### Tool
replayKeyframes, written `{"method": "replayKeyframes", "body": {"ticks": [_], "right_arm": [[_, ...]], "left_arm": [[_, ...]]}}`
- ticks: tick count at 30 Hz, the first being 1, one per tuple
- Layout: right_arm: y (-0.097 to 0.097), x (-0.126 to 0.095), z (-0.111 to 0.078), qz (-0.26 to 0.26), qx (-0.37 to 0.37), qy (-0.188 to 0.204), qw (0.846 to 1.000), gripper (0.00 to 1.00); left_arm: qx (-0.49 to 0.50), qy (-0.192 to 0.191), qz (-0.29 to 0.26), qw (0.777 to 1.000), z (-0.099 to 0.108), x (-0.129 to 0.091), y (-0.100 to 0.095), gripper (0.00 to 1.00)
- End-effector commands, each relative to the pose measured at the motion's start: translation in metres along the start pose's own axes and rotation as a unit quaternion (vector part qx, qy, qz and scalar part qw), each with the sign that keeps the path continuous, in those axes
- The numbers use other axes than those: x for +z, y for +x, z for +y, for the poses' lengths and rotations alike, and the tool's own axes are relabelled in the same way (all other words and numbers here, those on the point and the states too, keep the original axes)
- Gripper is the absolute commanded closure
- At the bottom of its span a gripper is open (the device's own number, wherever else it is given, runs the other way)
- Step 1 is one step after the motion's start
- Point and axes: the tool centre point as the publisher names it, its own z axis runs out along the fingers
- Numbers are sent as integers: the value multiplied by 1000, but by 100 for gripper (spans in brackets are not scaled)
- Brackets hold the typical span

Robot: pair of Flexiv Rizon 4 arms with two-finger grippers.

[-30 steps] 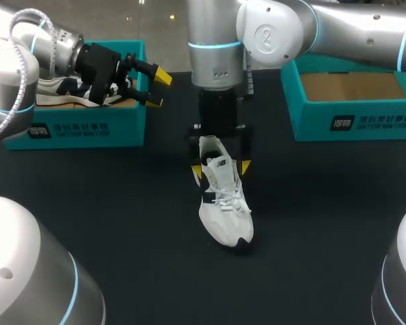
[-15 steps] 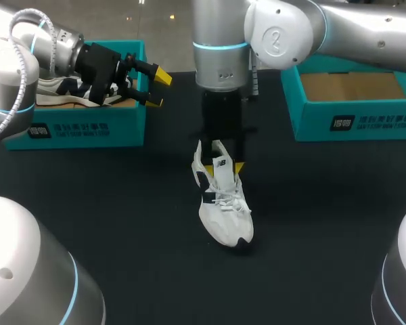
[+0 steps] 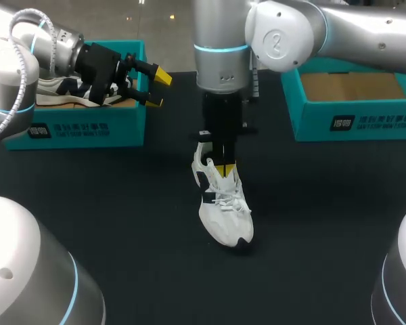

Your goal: Take the shoe out of the shoebox, open the shoe tongue, remove and reinsert the insole, then place the shoe into the shoebox

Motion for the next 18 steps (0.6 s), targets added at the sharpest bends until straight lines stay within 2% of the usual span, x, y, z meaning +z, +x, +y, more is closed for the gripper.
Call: {"method": "replayKeyframes", "body": {"ticks": [1, 8, 18], "right_arm": [[-1, 8, 8, 1, -6, -10, 1000, 100], [-1, 12, 25, -2, -4, -50, 999, 100], [-10, 23, 49, -35, -2, -117, 993, 100]], "left_arm": [[1, 1, 1, 1000, 0, 0, 0, 0], [1, 1, 1, 1000, 0, 0, 0, 0], [1, 1, 1, 1000, 0, 0, 0, 0]]}}
